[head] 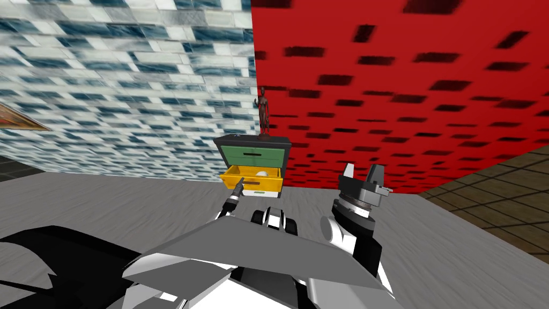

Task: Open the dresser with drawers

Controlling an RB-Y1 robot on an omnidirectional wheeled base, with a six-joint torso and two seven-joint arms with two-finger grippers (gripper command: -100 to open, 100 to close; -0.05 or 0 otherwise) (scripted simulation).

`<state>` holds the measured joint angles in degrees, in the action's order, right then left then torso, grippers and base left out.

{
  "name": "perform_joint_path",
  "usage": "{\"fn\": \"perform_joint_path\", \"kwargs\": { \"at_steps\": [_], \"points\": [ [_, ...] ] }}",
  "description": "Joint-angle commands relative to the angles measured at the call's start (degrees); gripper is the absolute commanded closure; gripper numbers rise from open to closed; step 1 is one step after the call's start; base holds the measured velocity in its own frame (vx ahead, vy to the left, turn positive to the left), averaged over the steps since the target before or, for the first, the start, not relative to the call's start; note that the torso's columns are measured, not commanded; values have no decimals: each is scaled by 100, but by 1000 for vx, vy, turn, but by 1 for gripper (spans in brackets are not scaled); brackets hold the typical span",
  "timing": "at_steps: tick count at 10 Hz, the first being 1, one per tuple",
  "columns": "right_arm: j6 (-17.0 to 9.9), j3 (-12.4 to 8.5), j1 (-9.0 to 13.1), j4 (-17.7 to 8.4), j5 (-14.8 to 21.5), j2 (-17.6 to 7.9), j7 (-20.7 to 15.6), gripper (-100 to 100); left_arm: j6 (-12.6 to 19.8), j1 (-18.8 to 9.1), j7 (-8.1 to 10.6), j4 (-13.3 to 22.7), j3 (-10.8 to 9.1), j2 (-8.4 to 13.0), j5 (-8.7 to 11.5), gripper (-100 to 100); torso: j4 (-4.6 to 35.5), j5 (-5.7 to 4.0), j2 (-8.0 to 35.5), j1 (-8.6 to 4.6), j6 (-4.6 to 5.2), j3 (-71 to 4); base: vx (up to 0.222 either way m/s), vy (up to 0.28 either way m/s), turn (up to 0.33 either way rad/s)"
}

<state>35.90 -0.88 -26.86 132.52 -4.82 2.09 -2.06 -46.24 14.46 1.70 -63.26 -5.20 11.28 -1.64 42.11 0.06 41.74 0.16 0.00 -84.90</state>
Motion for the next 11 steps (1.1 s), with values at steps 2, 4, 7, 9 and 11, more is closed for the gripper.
{"fn": "perform_joint_path", "kwargs": {
  "at_steps": [2, 4, 7, 9, 11],
  "points": [
    [0, 0, 0, 0, 0, 0, 0, 0, 494, -192, 219, -249, -70, 286, 56, -100, 16, -4, 50, -12, 0, 31, -45, -51, -4],
    [0, 0, 1, 0, 0, 0, 0, 0, 789, -270, 339, -455, -103, 442, 85, -100, 23, -7, 70, -19, 0, 43, -63, -57, -8],
    [0, 0, 0, 0, 0, 0, 0, 0, 893, -263, 383, -444, -95, 481, 91, 0, 39, -25, 77, -31, -3, 44, -32, -23, -4],
    [0, 0, 0, 0, 0, 0, 0, 0, 909, -246, 383, -426, -87, 474, 89, 0, 29, -17, 61, -24, 0, 35, 0, 0, 0],
    [0, 0, 0, 0, 0, 0, 0, 0, 917, -240, 383, -418, -85, 472, 88, 0, 23, -11, 58, -20, 0, 34, 0, 0, 0]
  ]
}}
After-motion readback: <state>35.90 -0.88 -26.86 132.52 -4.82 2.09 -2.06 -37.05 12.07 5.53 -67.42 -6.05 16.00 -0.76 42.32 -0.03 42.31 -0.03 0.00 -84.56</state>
